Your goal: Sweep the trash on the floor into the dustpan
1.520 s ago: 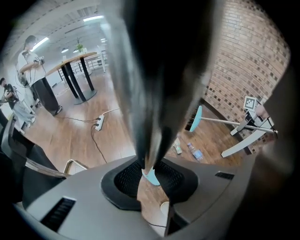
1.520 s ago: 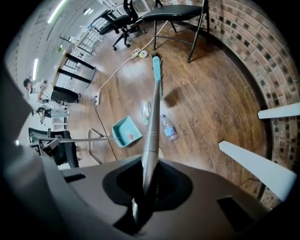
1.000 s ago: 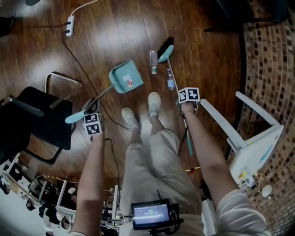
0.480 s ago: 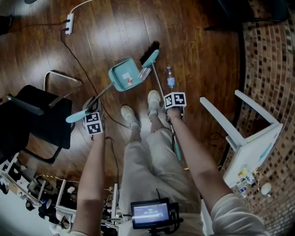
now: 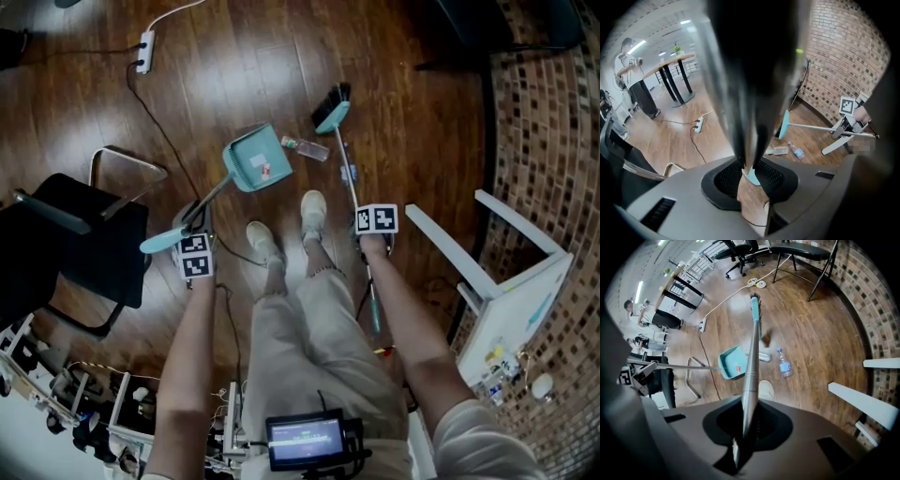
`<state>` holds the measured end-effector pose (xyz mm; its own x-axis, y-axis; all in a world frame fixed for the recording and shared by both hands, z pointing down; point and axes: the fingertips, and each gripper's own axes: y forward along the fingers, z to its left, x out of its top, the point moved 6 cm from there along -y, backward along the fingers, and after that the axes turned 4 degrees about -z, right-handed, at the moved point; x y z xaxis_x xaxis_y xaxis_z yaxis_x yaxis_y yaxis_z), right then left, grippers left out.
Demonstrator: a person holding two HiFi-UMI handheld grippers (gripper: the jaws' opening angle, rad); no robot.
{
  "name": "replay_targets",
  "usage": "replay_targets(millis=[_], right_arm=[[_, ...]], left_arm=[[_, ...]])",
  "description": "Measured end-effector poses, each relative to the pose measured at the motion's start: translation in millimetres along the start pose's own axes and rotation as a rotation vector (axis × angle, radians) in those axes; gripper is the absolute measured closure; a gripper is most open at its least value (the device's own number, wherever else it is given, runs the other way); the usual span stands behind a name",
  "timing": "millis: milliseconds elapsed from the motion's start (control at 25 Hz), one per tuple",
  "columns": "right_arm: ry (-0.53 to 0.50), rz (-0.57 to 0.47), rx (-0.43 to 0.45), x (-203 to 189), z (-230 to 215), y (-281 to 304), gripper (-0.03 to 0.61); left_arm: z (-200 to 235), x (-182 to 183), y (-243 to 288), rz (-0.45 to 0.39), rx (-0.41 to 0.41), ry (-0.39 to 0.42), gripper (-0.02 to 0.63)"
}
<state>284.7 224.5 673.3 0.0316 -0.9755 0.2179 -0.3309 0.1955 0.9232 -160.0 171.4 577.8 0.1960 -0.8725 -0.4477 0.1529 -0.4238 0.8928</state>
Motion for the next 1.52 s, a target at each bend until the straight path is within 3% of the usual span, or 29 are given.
replay_targets(millis=[200, 400, 560, 680, 920, 1040, 1320, 1520], right_arm=[[-0.018, 0.06, -0.029, -7.1, -5.8, 19.2, 0.534], [-0.066, 0.125, 0.041, -28.9, 39.9, 33.5, 0.532], [-0.136, 0.105, 0.071, -30.2, 65.3, 24.2, 0.534], [-0.124, 0.077, 0.048, -30.3, 52.0, 10.0, 0.534], [-0.073, 0.039, -0.081, -39.6, -21.7, -15.5, 0.534], [-0.074, 0.056, -0.104, -39.0, -44.1, -9.4, 0.534], [-0.126, 0.101, -0.066, -46.4, -21.2, 8.6, 0.534], [-0.13, 0.164, -0.055, -71.2, 1.5, 25.2, 0.534]], left_arm=[[-0.3, 2.6, 2.2, -0.016, -0.033, 0.022, 0.534], [-2.1, -1.4, -4.3, -0.022, -0.05, 0.023, 0.534], [-7.4, -1.2, -2.3, -0.019, -0.07, 0.039, 0.534], [-9.0, -2.9, -2.0, -0.014, -0.094, 0.074, 0.534], [-13.4, -0.6, -5.6, -0.012, -0.116, 0.119, 0.535], [-15.6, 3.7, -5.4, -0.012, -0.13, 0.154, 0.535], [-27.6, 1.8, -6.9, 0.005, -0.185, 0.199, 0.535], [-44.1, -12.0, -10.6, -0.008, -0.154, 0.161, 0.534]])
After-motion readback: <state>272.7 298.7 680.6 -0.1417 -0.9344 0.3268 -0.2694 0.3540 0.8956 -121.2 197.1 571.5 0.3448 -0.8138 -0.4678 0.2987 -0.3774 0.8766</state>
